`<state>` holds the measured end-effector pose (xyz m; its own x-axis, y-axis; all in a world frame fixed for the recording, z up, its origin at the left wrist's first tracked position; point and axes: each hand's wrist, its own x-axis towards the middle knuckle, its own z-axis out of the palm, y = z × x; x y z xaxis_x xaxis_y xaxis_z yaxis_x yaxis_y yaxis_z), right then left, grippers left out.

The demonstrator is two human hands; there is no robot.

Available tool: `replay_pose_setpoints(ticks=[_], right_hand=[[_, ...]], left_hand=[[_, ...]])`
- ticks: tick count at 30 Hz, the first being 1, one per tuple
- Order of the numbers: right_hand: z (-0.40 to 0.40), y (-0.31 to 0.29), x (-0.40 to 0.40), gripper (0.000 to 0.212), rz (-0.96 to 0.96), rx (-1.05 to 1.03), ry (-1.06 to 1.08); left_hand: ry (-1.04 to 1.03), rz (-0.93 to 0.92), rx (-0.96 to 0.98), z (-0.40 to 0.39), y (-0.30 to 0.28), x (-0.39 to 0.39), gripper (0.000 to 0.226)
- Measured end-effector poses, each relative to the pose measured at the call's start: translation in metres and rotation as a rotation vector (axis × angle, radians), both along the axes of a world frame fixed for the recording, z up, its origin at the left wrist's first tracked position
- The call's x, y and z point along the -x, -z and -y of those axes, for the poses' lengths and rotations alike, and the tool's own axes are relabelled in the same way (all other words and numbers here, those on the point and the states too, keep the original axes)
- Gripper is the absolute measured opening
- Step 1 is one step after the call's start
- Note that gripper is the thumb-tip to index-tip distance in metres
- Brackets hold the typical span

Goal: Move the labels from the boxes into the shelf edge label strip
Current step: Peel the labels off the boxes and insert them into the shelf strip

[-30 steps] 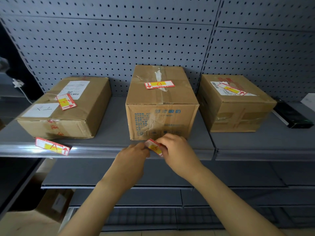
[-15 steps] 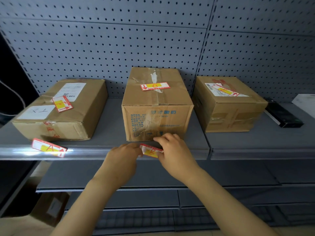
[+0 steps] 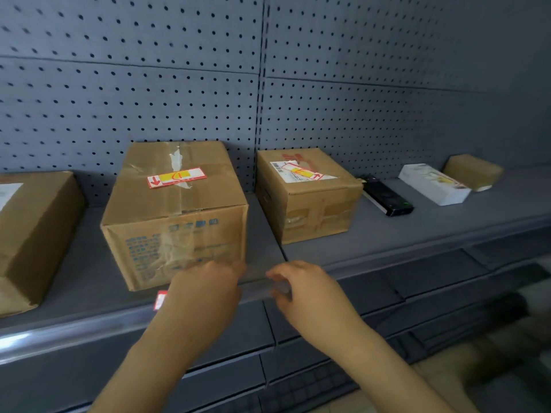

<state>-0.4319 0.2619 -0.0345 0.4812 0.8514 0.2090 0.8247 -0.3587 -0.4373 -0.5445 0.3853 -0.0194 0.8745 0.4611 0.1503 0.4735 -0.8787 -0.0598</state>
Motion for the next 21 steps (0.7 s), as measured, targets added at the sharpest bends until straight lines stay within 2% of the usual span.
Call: replay_pose_setpoints(ticks=[7,11,14,21], right_hand=[[0.06,-0.01,-0.04,0.022,0.031,-0.024,0.178],[0.096,-0.013,-0.075,0.022,0.034,-0.068,0.278],[0.124,-0.015,-0.106,0.024,0.026,-0.087,0.33],[0.193,-0.025,-0.188,0.023,0.018,-0.078,0.428]], left_hand=[[0.227,0.031,0.069,0.038,-0.014,-0.064,0.012],[0.324,0.049,0.034,0.067,-0.013,-0.114,0.02],[0.38,0.046,0.08,0.093,-0.018,-0.153,0.024],[0.476,0.052,0.078,0.161,-0.031,-0.246,0.022]])
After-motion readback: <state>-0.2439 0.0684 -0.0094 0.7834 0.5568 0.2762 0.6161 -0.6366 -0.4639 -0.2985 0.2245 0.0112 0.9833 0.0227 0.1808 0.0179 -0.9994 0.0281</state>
